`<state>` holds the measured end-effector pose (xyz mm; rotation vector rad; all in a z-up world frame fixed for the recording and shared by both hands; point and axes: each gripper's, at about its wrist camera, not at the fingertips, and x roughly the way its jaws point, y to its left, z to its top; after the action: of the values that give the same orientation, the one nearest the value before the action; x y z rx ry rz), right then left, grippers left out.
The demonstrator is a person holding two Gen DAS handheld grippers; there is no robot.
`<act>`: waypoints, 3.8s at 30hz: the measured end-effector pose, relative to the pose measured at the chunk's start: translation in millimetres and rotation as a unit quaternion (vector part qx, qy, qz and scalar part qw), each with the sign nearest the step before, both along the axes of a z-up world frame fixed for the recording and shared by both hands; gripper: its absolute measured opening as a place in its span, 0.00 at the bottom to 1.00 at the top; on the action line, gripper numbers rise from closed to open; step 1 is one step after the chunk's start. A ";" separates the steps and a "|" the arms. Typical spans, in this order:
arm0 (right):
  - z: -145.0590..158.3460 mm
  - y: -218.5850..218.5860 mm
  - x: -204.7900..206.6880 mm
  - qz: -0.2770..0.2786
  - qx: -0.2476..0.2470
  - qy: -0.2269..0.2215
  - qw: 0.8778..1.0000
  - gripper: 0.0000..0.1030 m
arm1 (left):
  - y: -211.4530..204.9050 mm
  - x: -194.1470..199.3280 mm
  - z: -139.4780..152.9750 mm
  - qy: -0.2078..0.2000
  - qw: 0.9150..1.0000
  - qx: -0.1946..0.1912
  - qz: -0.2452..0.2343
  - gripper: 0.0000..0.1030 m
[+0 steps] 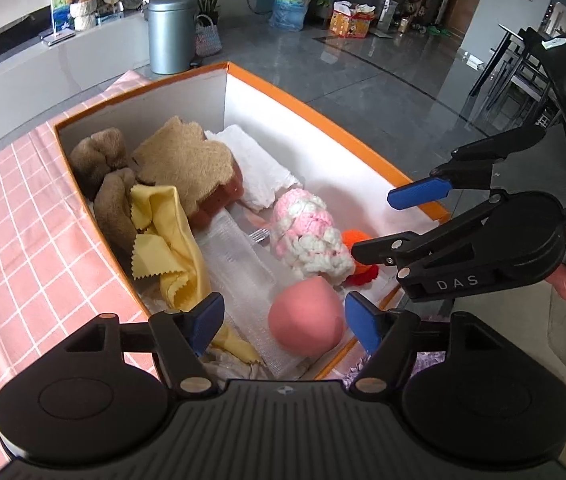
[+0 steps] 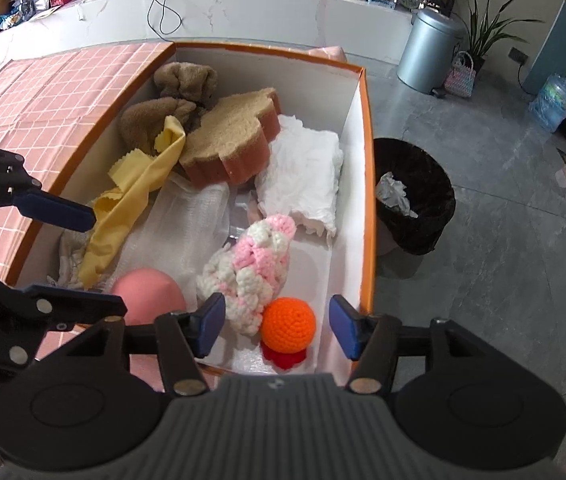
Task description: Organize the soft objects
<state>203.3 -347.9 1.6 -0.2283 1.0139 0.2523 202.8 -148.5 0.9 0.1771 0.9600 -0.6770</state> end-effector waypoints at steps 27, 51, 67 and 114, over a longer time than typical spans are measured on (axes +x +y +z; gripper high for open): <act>84.5 64.8 -134.5 -0.083 0.104 -0.322 0.937 0.86 | 82.8 -99.6 70.2 -0.316 0.935 -0.086 0.137 0.87; -20.0 139.5 -179.9 -0.142 0.092 -0.348 0.922 0.97 | 138.2 -147.1 -2.6 -0.308 0.904 -0.022 0.296 0.94; -55.2 145.4 -175.6 -0.148 0.074 -0.318 0.934 0.97 | 151.6 -152.1 -41.7 -0.226 0.919 0.001 0.323 0.94; -54.8 147.8 -178.2 -0.141 0.070 -0.323 0.933 0.97 | 149.5 -156.4 -36.4 -0.228 0.920 0.006 0.318 0.94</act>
<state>25.1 -200.1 -53.2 -0.0243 0.3615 -0.0200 46.5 1.0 -35.5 0.0214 0.5176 -0.0170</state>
